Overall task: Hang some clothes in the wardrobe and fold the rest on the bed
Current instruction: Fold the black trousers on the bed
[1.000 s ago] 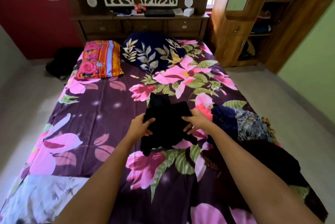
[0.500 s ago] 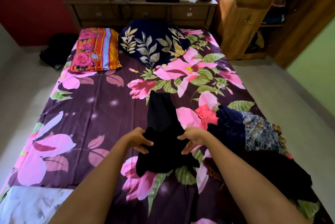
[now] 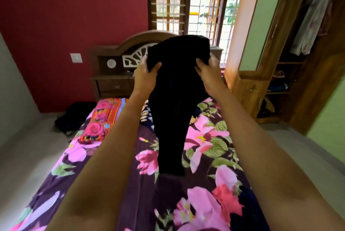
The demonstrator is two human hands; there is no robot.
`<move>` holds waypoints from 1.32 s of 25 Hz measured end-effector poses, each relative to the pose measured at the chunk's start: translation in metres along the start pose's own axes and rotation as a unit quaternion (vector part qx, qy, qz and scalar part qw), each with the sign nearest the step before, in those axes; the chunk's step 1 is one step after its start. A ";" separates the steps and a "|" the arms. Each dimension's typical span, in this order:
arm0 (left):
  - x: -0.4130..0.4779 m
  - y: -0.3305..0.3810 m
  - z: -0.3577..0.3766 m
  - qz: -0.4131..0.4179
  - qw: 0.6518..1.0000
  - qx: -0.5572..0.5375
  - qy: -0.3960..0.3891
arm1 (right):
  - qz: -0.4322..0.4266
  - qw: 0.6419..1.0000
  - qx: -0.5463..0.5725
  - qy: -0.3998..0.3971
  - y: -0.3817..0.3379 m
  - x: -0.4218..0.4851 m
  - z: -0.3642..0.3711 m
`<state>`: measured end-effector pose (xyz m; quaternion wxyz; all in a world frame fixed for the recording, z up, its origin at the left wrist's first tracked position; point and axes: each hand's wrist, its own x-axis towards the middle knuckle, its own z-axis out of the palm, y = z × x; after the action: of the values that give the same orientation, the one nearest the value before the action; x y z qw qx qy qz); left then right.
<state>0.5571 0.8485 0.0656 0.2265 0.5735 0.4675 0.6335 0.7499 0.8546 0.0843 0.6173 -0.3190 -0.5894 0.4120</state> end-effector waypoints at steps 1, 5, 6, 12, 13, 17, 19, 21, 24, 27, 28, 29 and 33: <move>-0.001 0.008 -0.002 0.016 1.000 -0.010 -0.009 | -0.012 1.000 0.001 -0.006 -0.013 -0.006 -0.002; -0.048 0.005 -0.006 0.019 0.999 0.034 -0.023 | 0.000 1.000 0.017 0.000 -0.017 -0.067 -0.003; -0.066 -0.001 -0.008 0.008 0.999 0.049 -0.022 | 0.018 1.000 0.015 0.004 -0.007 -0.082 -0.005; -0.195 -0.060 -0.023 -0.105 0.973 0.184 -0.091 | 0.165 0.977 -0.130 -0.031 0.072 -0.190 -0.033; -0.222 -0.066 -0.025 -0.129 0.966 0.197 -0.106 | 0.202 0.967 -0.150 -0.039 0.084 -0.216 -0.038; -0.330 -0.102 -0.041 -0.232 0.922 0.243 -0.192 | 0.298 0.905 -0.294 -0.075 0.131 -0.321 -0.060; -0.381 -0.121 -0.053 -0.257 0.890 0.280 -0.250 | 0.315 0.869 -0.352 -0.144 0.146 -0.370 -0.070; -0.432 -0.131 -0.062 -0.277 0.867 0.280 -0.306 | 0.342 0.840 -0.370 -0.200 0.154 -0.418 -0.076; -0.498 -0.139 -0.071 -0.303 0.838 0.280 -0.358 | 0.371 0.799 -0.399 -0.254 0.163 -0.474 -0.081; -0.545 -0.157 -0.079 -0.321 0.808 0.289 -0.400 | 0.380 0.764 -0.416 -0.316 0.167 -0.516 -0.084; -0.559 -0.161 -0.080 -0.327 0.797 0.297 -0.412 | 0.382 0.754 -0.422 -0.328 0.172 -0.530 -0.087; -0.573 -0.166 -0.082 -0.335 0.783 0.307 -0.424 | 0.386 0.744 -0.426 -0.341 0.177 -0.544 -0.088; -0.628 -0.177 -0.086 -0.380 0.723 0.315 -0.484 | 0.452 0.694 -0.407 -0.385 0.199 -0.605 -0.093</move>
<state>0.5823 0.3845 -0.4004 0.4501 0.6148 0.6455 -0.0528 0.8363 0.4183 -0.3813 -0.1143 -0.5802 -0.6704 0.4482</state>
